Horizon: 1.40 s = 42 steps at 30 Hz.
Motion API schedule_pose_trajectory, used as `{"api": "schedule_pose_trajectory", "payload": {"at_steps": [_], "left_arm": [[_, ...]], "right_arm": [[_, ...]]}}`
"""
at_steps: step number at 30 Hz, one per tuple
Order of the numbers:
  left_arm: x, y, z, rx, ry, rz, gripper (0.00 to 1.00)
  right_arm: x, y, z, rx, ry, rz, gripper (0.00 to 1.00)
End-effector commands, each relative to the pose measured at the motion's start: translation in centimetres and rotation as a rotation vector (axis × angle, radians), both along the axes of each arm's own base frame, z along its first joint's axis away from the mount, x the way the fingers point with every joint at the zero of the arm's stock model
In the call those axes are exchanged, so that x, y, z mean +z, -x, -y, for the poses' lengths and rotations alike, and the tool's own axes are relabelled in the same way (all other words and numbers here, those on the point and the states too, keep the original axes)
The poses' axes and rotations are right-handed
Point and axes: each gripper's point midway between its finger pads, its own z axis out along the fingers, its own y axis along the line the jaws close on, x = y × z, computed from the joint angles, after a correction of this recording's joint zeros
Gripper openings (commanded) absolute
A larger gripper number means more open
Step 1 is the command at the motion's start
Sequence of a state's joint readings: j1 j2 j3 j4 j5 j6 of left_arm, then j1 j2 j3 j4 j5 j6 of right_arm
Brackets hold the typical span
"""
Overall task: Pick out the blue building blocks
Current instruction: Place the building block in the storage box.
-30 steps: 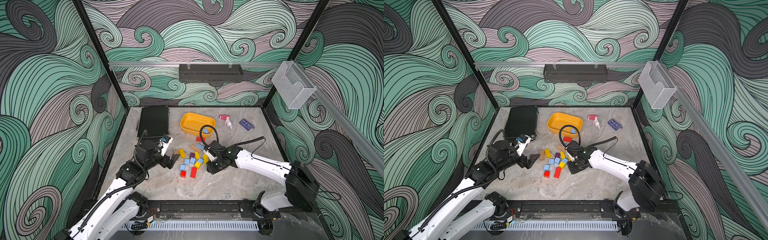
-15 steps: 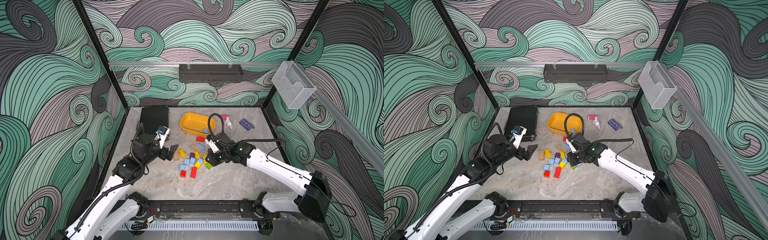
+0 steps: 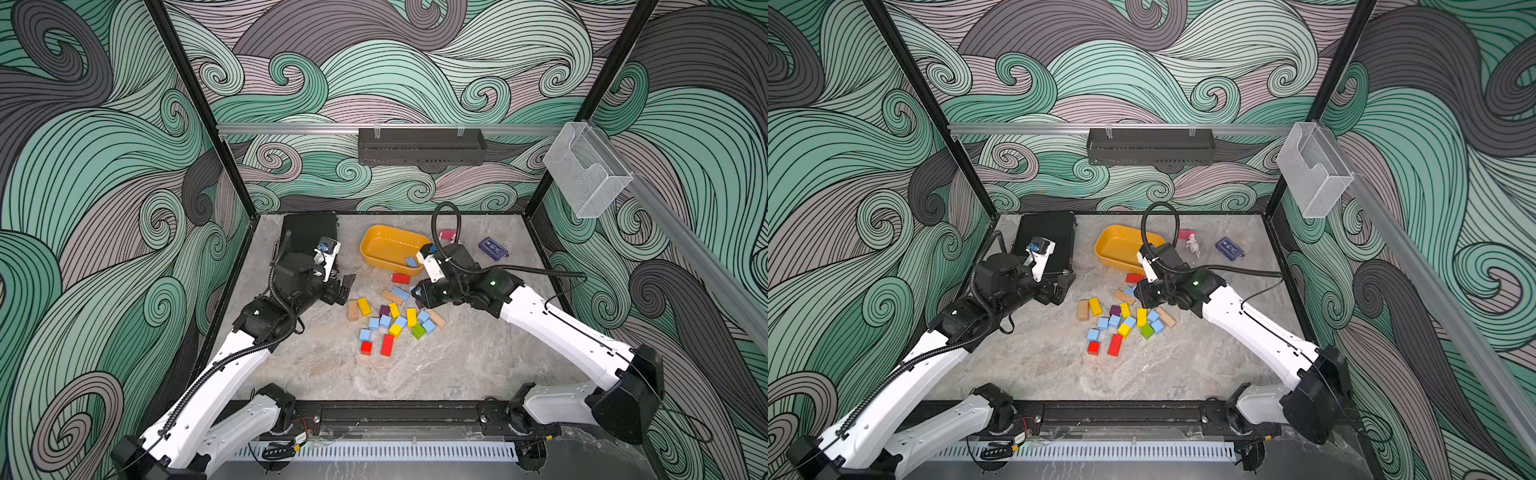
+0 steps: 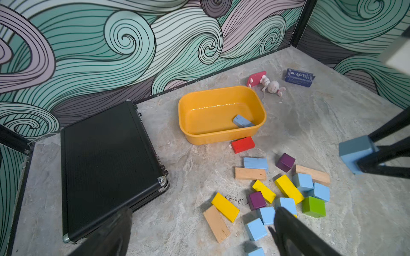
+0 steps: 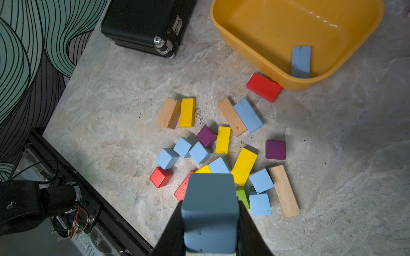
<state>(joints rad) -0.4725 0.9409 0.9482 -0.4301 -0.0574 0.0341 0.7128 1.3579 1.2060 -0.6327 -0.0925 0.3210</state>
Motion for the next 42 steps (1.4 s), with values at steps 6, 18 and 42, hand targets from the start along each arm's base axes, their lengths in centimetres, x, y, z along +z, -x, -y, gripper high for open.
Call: {"api": "schedule_pose_trajectory", "payload": {"at_steps": [6, 18, 42], "left_arm": [[0.5, -3.1, 1.0, 0.034, 0.036, 0.009, 0.99], [-2.4, -6.8, 1.5, 0.09, 0.058, -0.037, 0.99], [-9.8, -11.4, 2.8, 0.091, 0.019, -0.196, 0.99]], "right_arm": [[1.3, -5.8, -0.5, -0.046, 0.031, 0.062, 0.0], [-0.1, -14.1, -1.6, -0.078, 0.124, 0.113, 0.0], [-8.5, -22.9, -0.5, -0.168, 0.224, -0.018, 0.0]]}}
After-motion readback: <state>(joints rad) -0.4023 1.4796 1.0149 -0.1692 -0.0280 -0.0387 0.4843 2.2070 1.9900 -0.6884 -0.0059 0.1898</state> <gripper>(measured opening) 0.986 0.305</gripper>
